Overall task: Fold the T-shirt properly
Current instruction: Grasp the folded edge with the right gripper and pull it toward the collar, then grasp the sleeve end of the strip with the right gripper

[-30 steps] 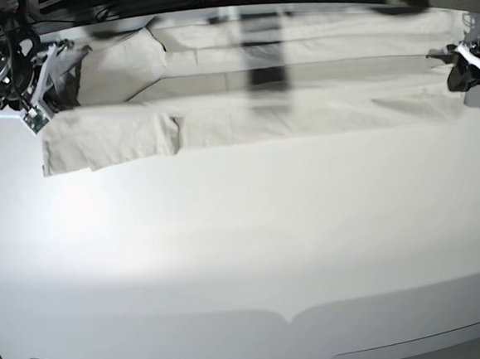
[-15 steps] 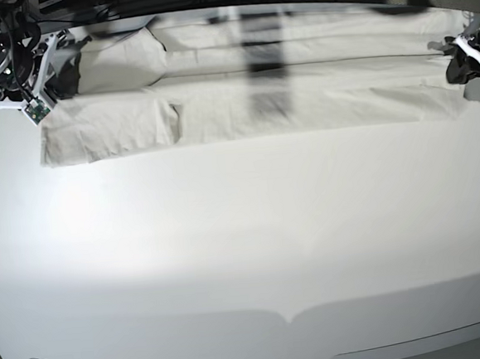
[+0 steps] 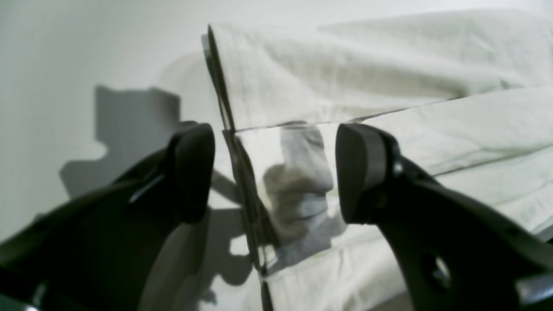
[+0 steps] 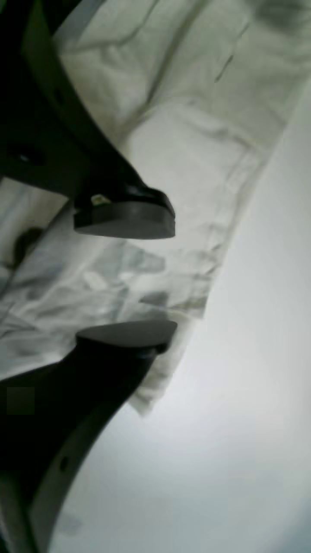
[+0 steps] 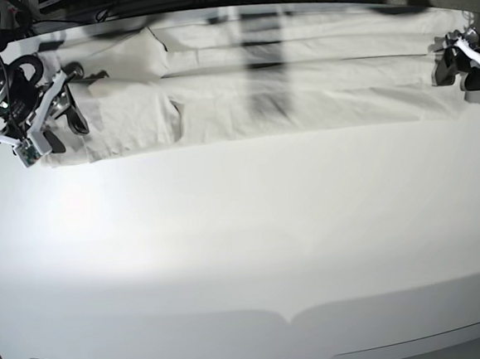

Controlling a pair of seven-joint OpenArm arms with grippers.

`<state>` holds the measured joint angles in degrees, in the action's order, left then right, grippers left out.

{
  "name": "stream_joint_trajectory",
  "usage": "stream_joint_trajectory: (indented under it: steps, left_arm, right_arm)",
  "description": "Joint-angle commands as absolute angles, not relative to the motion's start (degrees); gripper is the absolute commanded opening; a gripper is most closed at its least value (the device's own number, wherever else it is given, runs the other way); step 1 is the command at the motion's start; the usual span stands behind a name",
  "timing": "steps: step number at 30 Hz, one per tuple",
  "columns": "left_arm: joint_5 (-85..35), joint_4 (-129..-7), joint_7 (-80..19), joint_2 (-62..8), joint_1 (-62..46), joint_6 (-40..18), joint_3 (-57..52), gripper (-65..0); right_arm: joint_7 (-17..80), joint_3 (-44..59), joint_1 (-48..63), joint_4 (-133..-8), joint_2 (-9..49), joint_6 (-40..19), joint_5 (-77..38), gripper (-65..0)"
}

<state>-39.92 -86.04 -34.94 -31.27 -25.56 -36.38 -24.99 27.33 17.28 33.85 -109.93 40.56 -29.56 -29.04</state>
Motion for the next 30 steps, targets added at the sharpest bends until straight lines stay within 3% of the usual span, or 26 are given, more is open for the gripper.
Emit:
stream_joint_trajectory:
  steps: [1,7,13,22,30]
  left_arm:
    - [-40.60,-87.00,-33.41,-32.58,-25.41,-36.42,-26.70,-21.9]
    - [-45.78,-85.95,-39.83,-32.58,-25.58,-36.45,-30.04,-21.9]
    - [-55.35,-76.55,-42.74,-32.58,-25.52,-40.00,-29.98,-21.9]
    - [-65.12,-66.78,-50.19,-32.08,-23.81,-40.00,-29.87,-22.1]
    - [-73.19,-66.00,-59.29,-29.45,-23.49,-40.00,-29.85,-23.9]
  right_arm:
    - [26.61,17.93,33.82,-110.85,41.41,-29.91,-30.37,-34.6]
    - [26.98,16.86,33.80,-110.83,41.43,-30.06,-31.07,-34.6]
    - [26.98,14.15,33.80,-110.83,41.43,-30.06,-33.43,-34.6]
    - [26.39,11.86,32.34,-110.83,41.45,-30.02,-33.45,-34.7]
    - [25.71,11.86,32.01,-110.83,41.43,-30.02,-33.45,-34.6]
